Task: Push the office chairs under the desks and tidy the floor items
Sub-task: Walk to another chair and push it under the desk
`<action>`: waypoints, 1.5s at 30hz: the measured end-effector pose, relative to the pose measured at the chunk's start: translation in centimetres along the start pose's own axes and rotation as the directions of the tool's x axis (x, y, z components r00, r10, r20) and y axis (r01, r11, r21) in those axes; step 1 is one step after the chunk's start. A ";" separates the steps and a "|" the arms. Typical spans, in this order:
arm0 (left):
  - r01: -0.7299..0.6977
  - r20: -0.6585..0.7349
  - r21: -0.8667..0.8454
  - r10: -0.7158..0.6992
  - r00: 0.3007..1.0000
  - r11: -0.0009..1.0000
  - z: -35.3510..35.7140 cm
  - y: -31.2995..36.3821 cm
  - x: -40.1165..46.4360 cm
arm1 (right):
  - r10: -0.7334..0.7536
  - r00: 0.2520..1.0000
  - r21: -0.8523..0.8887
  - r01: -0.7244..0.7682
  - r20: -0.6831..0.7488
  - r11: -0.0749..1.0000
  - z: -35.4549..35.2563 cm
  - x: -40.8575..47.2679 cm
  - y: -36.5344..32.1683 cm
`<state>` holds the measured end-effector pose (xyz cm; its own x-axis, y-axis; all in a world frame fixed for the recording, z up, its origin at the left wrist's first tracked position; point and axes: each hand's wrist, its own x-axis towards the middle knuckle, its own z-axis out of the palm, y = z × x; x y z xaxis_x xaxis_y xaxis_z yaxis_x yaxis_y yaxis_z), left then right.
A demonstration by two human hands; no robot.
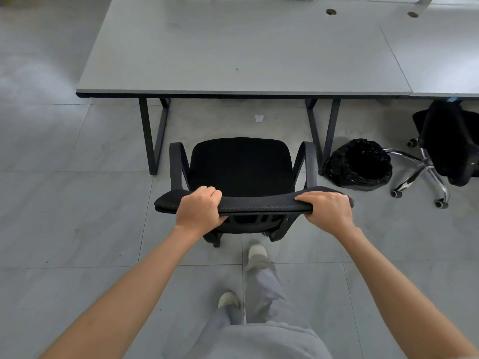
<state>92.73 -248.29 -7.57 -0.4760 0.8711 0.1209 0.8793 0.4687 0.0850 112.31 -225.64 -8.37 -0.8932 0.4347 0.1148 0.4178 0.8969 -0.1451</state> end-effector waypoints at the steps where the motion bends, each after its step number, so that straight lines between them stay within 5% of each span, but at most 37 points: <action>1: 0.009 0.005 -0.012 -0.009 1.000 1.000 0.1 0.3 1.1 | 0.019 1.000 -0.004 -0.019 0.018 1.000 -0.2 0.9 0.8; 15: 0.099 0.034 -0.097 -0.096 0.995 0.990 2.7 5.6 12.8 | -0.041 0.994 -0.022 0.043 0.106 0.999 -1.7 11.4 12.3; 29: 0.116 0.006 -0.081 -0.116 0.993 0.990 2.9 2.3 16.2 | -0.072 0.995 0.010 0.071 0.067 0.997 0.2 14.6 12.5; 36: 0.219 -0.025 -0.112 -0.224 0.974 0.969 4.2 3.9 20.4 | -0.073 0.972 -0.032 0.082 0.223 0.996 -0.8 20.7 15.8; 45: 0.179 0.000 -0.071 -0.179 0.984 0.981 4.3 -0.5 24.8 | -0.005 0.954 -0.016 0.010 0.299 1.000 0.2 25.4 14.8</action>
<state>80.54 -226.33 -8.87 -0.6259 0.7730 0.1035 0.7765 0.6052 0.1754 95.81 -201.37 -7.76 -0.9041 0.3859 -0.1836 0.4113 0.9024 -0.1286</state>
